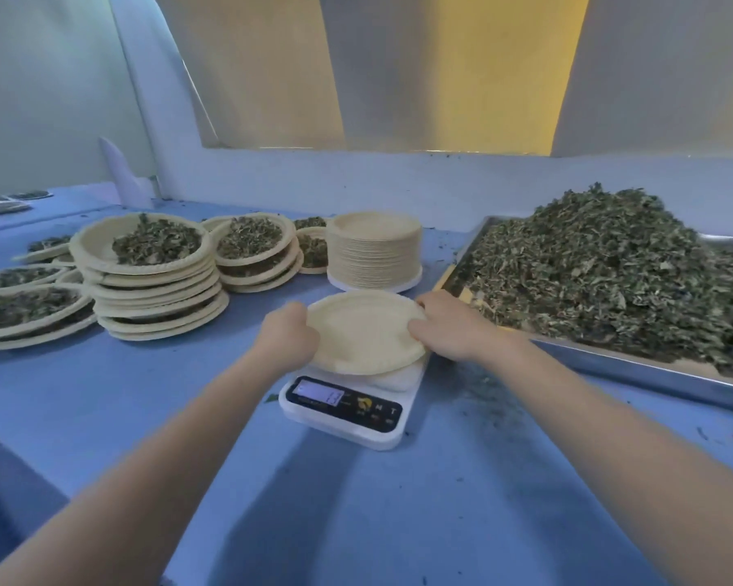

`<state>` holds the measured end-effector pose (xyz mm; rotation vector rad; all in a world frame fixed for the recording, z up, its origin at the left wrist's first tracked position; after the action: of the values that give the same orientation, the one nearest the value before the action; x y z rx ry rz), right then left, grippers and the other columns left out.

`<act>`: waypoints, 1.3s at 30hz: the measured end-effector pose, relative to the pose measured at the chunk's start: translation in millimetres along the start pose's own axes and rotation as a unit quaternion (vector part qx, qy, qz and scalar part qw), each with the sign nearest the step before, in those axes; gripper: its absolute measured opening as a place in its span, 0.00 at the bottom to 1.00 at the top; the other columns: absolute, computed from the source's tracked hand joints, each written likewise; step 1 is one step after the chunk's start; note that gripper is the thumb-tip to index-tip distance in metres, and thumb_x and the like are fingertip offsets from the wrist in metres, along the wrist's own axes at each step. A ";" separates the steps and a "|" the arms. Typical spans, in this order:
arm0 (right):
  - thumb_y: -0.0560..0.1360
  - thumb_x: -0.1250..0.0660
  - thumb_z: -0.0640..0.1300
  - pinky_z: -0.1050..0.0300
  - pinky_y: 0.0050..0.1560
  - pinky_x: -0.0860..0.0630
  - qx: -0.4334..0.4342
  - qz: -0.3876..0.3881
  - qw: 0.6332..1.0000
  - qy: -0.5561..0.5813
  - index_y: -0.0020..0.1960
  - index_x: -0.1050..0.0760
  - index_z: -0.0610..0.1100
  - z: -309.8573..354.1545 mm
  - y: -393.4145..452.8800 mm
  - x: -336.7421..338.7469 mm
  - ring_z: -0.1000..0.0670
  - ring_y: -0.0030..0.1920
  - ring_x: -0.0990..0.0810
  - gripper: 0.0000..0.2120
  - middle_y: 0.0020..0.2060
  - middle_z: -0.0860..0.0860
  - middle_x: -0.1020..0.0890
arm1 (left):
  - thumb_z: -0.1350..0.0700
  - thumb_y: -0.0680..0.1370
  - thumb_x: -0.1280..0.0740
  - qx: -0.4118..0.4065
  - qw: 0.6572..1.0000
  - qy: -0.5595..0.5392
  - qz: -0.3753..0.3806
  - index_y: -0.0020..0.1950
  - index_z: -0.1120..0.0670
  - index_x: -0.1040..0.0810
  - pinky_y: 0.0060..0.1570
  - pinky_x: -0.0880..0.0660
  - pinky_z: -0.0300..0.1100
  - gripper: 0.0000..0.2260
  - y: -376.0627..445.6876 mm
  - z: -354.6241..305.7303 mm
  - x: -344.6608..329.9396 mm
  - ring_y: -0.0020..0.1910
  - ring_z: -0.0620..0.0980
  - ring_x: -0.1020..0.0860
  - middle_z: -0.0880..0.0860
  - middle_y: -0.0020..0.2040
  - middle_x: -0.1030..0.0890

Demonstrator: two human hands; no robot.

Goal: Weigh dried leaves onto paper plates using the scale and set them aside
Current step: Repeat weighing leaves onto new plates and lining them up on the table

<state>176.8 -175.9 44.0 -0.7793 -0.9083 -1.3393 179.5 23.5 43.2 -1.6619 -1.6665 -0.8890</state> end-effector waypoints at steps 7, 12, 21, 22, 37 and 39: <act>0.74 0.40 0.44 0.48 0.46 0.37 -0.006 -0.005 1.000 -0.023 0.35 0.41 0.48 -3.3 5.4 -4.4 0.45 0.47 0.33 0.12 0.44 0.46 0.34 | 0.61 0.77 0.40 0.014 0.996 -0.084 -0.010 0.67 0.53 0.32 0.47 0.32 0.42 0.18 7.1 8.1 -6.7 0.54 0.53 0.28 0.56 0.64 0.28; 0.77 0.42 0.47 0.49 0.54 0.31 0.006 -0.015 1.000 -0.006 0.54 0.29 0.43 -8.4 10.7 -1.8 0.41 0.55 0.29 0.10 0.54 0.46 0.28 | 0.53 0.78 0.37 0.017 0.992 -0.126 -0.019 0.74 0.55 0.38 0.53 0.28 0.45 0.25 13.0 5.1 -1.7 0.58 0.54 0.26 0.55 0.67 0.29; 0.79 0.43 0.57 0.53 0.64 0.36 0.037 -0.050 0.998 0.031 0.76 0.43 0.45 -6.8 13.4 5.0 0.46 0.72 0.37 0.30 0.74 0.45 0.38 | 0.57 0.78 0.39 0.009 0.991 -0.130 -0.037 0.70 0.55 0.32 0.45 0.27 0.44 0.20 19.0 -7.3 -0.5 0.42 0.50 0.26 0.52 0.57 0.26; 0.79 0.43 0.58 0.52 0.64 0.36 0.038 -0.050 0.998 0.031 0.76 0.43 0.45 -6.4 12.8 5.2 0.46 0.72 0.36 0.30 0.74 0.46 0.38 | 0.58 0.78 0.39 0.006 0.990 -0.133 -0.038 0.70 0.55 0.32 0.43 0.28 0.43 0.20 20.0 -8.4 -0.3 0.42 0.49 0.26 0.52 0.59 0.26; 0.79 0.43 0.58 0.57 0.54 0.36 0.051 -0.069 0.996 0.023 0.74 0.40 0.46 -15.1 22.9 22.0 0.46 0.66 0.30 0.28 0.68 0.46 0.29 | 0.55 0.75 0.36 -0.080 0.991 -0.089 -0.052 0.67 0.52 0.30 0.46 0.35 0.39 0.20 21.4 -65.6 -0.6 0.51 0.47 0.30 0.48 0.58 0.26; 0.79 0.43 0.57 0.59 0.50 0.37 0.046 -0.082 0.995 0.017 0.72 0.36 0.46 -23.0 22.9 32.5 0.46 0.63 0.28 0.25 0.63 0.47 0.25 | 0.55 0.75 0.35 -0.100 0.991 -0.080 -0.042 0.66 0.52 0.29 0.46 0.38 0.37 0.19 22.9 -90.2 -11.8 0.51 0.46 0.30 0.49 0.60 0.26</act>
<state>202.0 -209.2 63.3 -0.6197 -1.0159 -1.4378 199.5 -56.9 87.2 -1.8506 -1.8163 -1.0156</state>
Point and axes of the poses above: each hand's wrist, its own y-axis towards the middle knuckle, its own x-axis out of the back of the hand, z = x × y, the point moved 9 cm from there along y, towards the middle knuckle
